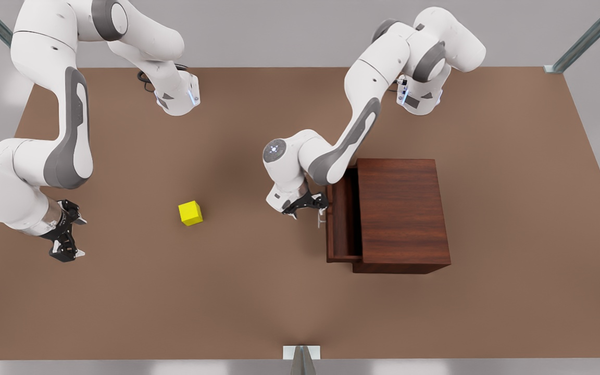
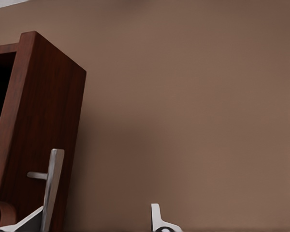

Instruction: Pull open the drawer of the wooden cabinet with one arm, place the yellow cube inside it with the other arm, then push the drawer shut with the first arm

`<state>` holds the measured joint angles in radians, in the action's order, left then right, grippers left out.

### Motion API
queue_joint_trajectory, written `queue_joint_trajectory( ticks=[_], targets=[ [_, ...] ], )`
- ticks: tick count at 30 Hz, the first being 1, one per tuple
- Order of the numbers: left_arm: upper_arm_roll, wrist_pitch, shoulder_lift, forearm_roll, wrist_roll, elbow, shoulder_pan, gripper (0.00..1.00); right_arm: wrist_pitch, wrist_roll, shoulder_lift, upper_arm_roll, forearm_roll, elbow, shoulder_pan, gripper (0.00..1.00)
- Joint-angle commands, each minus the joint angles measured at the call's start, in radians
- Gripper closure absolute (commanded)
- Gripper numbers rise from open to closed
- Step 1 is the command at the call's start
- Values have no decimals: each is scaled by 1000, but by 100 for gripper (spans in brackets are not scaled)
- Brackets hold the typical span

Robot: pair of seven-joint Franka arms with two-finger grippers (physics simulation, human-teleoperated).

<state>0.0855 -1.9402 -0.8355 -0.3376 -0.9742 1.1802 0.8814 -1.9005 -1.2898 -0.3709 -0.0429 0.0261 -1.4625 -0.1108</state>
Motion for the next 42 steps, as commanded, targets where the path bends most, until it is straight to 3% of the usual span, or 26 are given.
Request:
queue_joint_trajectory(
  ticks=[1, 13, 16, 19, 20, 23, 24, 25, 28, 30, 34, 42],
  targets=[
    [-1, 1, -4, 3, -20, -5, 2, 0, 0, -17, 1, 0, 0, 1, 0, 0],
    [-26, 32, -50, 3, -112, -100, 42, 0, 0, -20, 1, 0, 0, 2, 0, 0],
    [-124, 369, -13, 23, -110, -340, 57, 0, 0, -22, 1, 0, 0, 2, 2, 0],
    [-118, 441, 41, 22, -14, -324, 34, 0, -2, -23, 1, -6, 2, 2, 11, 0],
    [-121, 535, 90, 75, 129, -321, -53, 0, 3, -22, -11, -6, 5, 2, 57, 0],
    [-122, 574, 366, 380, 834, -114, -562, 0, -5, -98, -34, -6, -3, -38, 187, 0],
    [-121, 396, 501, 397, 913, 129, -625, 0, -6, -105, -31, -6, -3, -47, 195, 0],
    [-101, 5, 737, 394, 939, 577, -637, 0, -23, -94, -5, -8, -25, -81, 189, 0],
    [-9, 98, 731, 382, 953, 556, -648, 0, -117, -77, 35, -8, -20, -206, 184, 0],
    [-3, 136, 723, 345, 954, 535, -648, 0, -144, -43, 84, -8, -20, -294, 172, 0],
    [-3, 287, 705, 342, 962, 433, -647, 0, -394, -22, 283, -21, -18, -657, 181, 0],
    [-13, 308, 707, 330, 956, 441, -631, 0, -492, 17, 172, -64, -17, -699, 207, 0]
  ],
)
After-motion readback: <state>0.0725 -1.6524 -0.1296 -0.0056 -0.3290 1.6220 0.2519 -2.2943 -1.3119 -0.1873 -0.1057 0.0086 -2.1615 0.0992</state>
